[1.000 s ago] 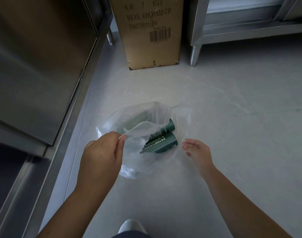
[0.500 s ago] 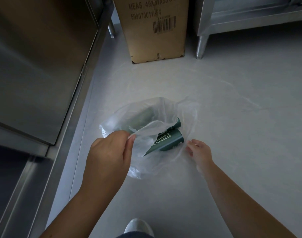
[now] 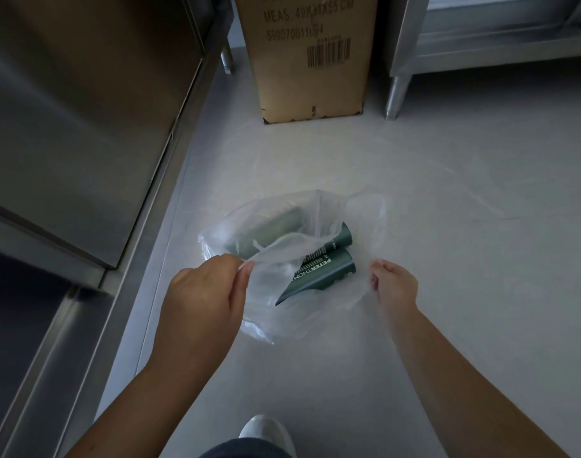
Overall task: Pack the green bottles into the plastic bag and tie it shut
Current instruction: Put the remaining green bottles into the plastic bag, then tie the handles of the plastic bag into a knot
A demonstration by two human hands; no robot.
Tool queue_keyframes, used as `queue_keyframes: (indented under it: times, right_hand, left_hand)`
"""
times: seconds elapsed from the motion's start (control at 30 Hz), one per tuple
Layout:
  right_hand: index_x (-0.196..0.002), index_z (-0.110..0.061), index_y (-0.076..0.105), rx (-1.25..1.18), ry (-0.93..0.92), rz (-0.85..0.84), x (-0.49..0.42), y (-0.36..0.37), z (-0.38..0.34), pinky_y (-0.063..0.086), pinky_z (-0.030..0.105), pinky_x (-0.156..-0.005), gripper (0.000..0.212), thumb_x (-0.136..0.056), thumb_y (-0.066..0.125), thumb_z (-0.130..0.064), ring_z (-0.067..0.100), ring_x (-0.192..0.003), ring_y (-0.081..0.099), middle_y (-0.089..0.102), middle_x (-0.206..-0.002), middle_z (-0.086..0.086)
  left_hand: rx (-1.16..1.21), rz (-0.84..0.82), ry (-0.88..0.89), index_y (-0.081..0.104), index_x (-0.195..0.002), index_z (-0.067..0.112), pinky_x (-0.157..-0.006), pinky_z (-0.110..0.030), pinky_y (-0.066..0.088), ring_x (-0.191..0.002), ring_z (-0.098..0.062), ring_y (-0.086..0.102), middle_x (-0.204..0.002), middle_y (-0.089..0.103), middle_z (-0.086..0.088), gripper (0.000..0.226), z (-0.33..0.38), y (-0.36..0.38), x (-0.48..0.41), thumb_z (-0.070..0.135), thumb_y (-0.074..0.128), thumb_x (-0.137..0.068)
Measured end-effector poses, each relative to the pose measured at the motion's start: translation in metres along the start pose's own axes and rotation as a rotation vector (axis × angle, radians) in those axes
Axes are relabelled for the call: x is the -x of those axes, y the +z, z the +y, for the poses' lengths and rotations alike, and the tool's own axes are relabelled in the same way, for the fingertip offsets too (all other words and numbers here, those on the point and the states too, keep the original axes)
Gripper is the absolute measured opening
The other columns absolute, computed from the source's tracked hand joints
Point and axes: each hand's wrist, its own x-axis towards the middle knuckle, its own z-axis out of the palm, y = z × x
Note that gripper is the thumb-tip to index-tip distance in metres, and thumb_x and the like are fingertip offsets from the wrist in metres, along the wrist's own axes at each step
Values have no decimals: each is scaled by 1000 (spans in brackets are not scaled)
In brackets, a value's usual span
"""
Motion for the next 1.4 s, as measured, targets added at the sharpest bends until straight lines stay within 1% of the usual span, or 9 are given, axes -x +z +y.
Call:
queue_keyframes:
  times: [0.1, 0.2, 0.37, 0.5, 0.77, 0.97, 1.13, 1.33, 1.4]
  right_hand:
    - [-75, -7, 63, -144, 37, -32, 13, -11, -23, 41, 17, -45, 9, -83, 61, -3, 8, -44, 45, 50, -57, 6]
    - [-66, -10, 61, -198, -9, -55, 27, -22, -53, 42, 19, -49, 19, -81, 62, 3, 10, -47, 45, 53, -60, 5]
    - [-59, -13, 57, -21, -213, -90, 61, -35, -104, 40, 13, -39, 26, -79, 61, 3, 1, -35, 44, 51, -55, 6]
    - [-58, -18, 57, 108, -395, -142, 96, -40, -150, 42, 18, -51, 28, -76, 60, 3, 10, -51, 48, 54, -58, 1]
    - [-71, -19, 62, 373, -806, -210, 141, -57, -203, 36, 1, -52, 22, -75, 55, 2, 3, -59, 49, 55, -64, -9]
    - [-99, -6, 64, 632, -761, -184, 117, -93, -166, 29, 11, -62, 22, -80, 59, 0, 14, -68, 48, 55, -76, 2]
    - [-107, -4, 61, 684, -545, -91, 97, -130, -129, 35, 19, -72, 27, -80, 60, 0, 18, -75, 52, 56, -82, 5]
    - [-79, -4, 68, 696, -500, -57, 89, -156, -121, 33, 23, -57, 5, -78, 64, -1, 20, -66, 52, 59, -68, 7]
    - [-67, -9, 62, 653, -511, -48, 90, -158, -120, 33, 26, -50, 12, -78, 66, -3, 18, -58, 49, 55, -60, 4]
  left_hand:
    - [4, 12, -27, 52, -61, 5, -45, -17, 18, -39, -19, 28, -46, 39, 0, 33, 5, -3, 2, 21, 46, -89]
    - [52, 58, -81, 52, -64, 6, -47, -11, 18, -39, -16, 29, -50, 35, 5, 27, 11, -9, 1, 16, 49, -88]
    - [81, 92, -184, 50, -65, 2, -41, -21, 23, -40, -27, 41, -48, 48, -10, 28, 18, -22, -3, 14, 51, -91]
    - [133, 158, -234, 52, -70, -1, -41, -29, 25, -47, -27, 41, -53, 47, -10, 26, 31, -45, -19, 13, 50, -92]
    - [283, 357, -433, 53, -71, 4, -46, -32, 29, -51, -27, 41, -51, 44, -4, 26, 46, -73, -27, 16, 47, -93]
    - [383, 356, -481, 56, -79, 17, -46, -25, 33, -52, -10, 45, -57, 51, 4, 17, 57, -55, -9, 16, 48, -93]
    - [454, 359, -533, 55, -78, 20, -48, -23, 34, -52, -8, 44, -59, 51, 4, 18, 57, -43, -1, 17, 46, -94]
    - [464, 322, -495, 54, -77, 19, -47, -26, 34, -51, -10, 44, -58, 51, 1, 20, 59, -42, -3, 21, 45, -94]
    - [477, 304, -476, 54, -77, 18, -48, -29, 35, -53, -13, 45, -59, 52, -1, 19, 59, -43, -3, 22, 46, -94]
